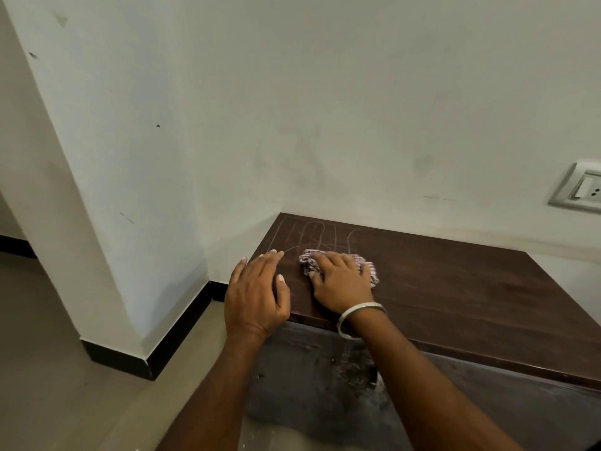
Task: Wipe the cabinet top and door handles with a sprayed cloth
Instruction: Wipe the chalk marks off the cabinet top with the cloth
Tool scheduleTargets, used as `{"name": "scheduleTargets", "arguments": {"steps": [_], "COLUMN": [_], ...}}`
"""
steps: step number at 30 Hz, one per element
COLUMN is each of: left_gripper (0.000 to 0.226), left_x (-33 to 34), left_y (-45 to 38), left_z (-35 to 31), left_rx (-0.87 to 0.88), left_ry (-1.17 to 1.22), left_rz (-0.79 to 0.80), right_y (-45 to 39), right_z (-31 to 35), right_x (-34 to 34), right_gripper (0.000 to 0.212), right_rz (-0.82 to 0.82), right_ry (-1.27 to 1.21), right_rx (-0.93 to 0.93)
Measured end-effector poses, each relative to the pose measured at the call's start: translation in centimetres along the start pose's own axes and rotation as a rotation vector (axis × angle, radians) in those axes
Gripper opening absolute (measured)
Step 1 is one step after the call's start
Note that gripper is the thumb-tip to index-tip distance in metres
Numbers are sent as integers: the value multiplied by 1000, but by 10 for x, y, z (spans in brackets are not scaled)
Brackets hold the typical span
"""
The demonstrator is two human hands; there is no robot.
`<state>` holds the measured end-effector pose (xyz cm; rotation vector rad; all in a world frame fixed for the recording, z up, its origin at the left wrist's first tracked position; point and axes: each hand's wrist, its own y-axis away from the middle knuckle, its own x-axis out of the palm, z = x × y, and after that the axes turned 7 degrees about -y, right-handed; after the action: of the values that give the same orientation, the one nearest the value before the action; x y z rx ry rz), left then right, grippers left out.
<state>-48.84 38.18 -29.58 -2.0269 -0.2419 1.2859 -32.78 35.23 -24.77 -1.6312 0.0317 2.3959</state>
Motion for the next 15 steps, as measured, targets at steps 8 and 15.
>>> {"name": "scheduleTargets", "arguments": {"steps": [8,15], "left_gripper": [47,48], "left_x": [-1,0], "left_y": [0,0], "left_z": [0,-1], "left_rx": [-2,4], "left_ry": [19,28], "left_rz": [-1,-8], "right_y": [-5,-4], "right_z": [-18,-77], "right_x": [-6,-33], "right_gripper": [49,48], "right_rz": [7,-30], "right_ry": [13,65], "right_rx": [-19,161]}}
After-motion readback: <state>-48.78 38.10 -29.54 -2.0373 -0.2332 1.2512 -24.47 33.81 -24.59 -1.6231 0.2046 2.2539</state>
